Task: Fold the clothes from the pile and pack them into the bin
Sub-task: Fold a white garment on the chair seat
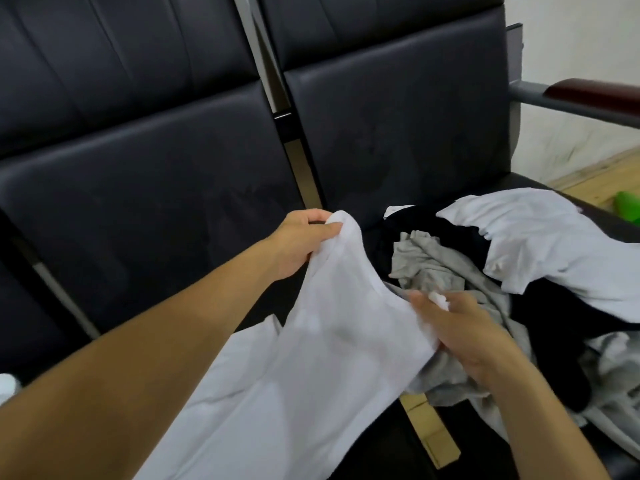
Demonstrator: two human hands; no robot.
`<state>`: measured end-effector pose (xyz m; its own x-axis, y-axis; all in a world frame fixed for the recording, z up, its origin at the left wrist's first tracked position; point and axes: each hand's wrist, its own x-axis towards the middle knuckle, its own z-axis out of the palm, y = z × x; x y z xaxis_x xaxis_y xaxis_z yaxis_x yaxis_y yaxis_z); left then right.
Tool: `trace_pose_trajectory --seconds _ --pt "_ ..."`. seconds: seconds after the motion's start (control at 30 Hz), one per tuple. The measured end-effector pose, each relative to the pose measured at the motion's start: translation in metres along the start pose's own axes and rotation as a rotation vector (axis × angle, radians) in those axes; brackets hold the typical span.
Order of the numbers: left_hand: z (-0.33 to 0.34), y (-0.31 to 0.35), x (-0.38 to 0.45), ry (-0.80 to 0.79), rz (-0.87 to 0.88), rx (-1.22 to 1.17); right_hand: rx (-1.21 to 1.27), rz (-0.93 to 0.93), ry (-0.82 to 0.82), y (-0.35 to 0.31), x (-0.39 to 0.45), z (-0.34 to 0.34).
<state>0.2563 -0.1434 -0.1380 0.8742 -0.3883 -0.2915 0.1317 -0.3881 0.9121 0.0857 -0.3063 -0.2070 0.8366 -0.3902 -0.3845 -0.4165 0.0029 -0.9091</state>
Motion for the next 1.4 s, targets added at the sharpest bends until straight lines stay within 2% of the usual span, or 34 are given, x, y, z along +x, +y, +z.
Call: trace_pose_trajectory --seconds 0.17,0.33,0.43,0.5,0.6,0.7,0.83,0.87,0.9,0.97,1.0,1.07,1.1,1.17,1.27,1.33,1.4 --pt "0.021 0.0 0.02 0.126 0.009 0.166 -0.336 -0.049 0.056 0.001 -0.005 -0.029" --pt "0.04 0.007 0.024 0.064 -0.074 0.142 -0.145 0.03 -0.168 -0.01 -0.019 -0.03" --pt "0.041 0.016 0.019 -0.021 -0.127 0.05 0.001 -0.015 -0.291 -0.021 -0.027 -0.03" --pt "0.028 0.019 0.009 -0.082 -0.108 -0.003 0.077 -0.082 -0.42 -0.031 -0.034 -0.026" --pt "-0.017 0.012 -0.013 -0.088 -0.071 -0.119 0.165 -0.185 -0.629 -0.05 -0.053 -0.001" --pt "-0.09 -0.016 -0.056 -0.095 -0.12 -0.22 0.108 -0.236 -0.831 -0.045 -0.075 0.052" --pt "-0.193 -0.07 -0.122 -0.248 -0.267 -0.041 0.045 -0.049 -1.239 -0.024 -0.102 0.105" --pt "-0.212 -0.08 -0.135 -0.248 -0.301 0.001 -0.048 -0.012 -1.242 -0.018 -0.104 0.111" --pt "-0.224 -0.09 -0.143 -0.213 -0.327 0.055 -0.203 -0.029 -1.148 -0.011 -0.102 0.113" --pt "-0.228 -0.108 -0.145 -0.131 -0.293 0.271 -0.663 -0.149 -0.785 0.007 -0.092 0.111" --pt "-0.221 -0.116 -0.139 -0.117 -0.221 0.452 -0.872 -0.173 -0.64 0.015 -0.09 0.11" --pt "-0.194 -0.128 -0.12 -0.189 -0.026 0.874 -1.093 -0.138 -0.531 0.027 -0.091 0.112" --pt "-0.175 -0.134 -0.108 -0.247 0.091 1.066 -1.126 -0.107 -0.532 0.034 -0.091 0.114" --pt "-0.134 -0.144 -0.084 -0.315 0.302 1.305 -1.121 -0.12 -0.532 0.042 -0.092 0.121" --pt "-0.082 -0.142 -0.059 -0.472 0.588 1.418 -1.051 -0.219 -0.489 0.047 -0.092 0.131" --pt "-0.075 -0.135 -0.056 -0.522 0.548 1.437 -1.032 -0.274 -0.485 0.049 -0.092 0.134" --pt "-0.08 -0.131 -0.06 -0.473 0.287 1.326 -0.998 -0.303 -0.48 0.051 -0.091 0.133"
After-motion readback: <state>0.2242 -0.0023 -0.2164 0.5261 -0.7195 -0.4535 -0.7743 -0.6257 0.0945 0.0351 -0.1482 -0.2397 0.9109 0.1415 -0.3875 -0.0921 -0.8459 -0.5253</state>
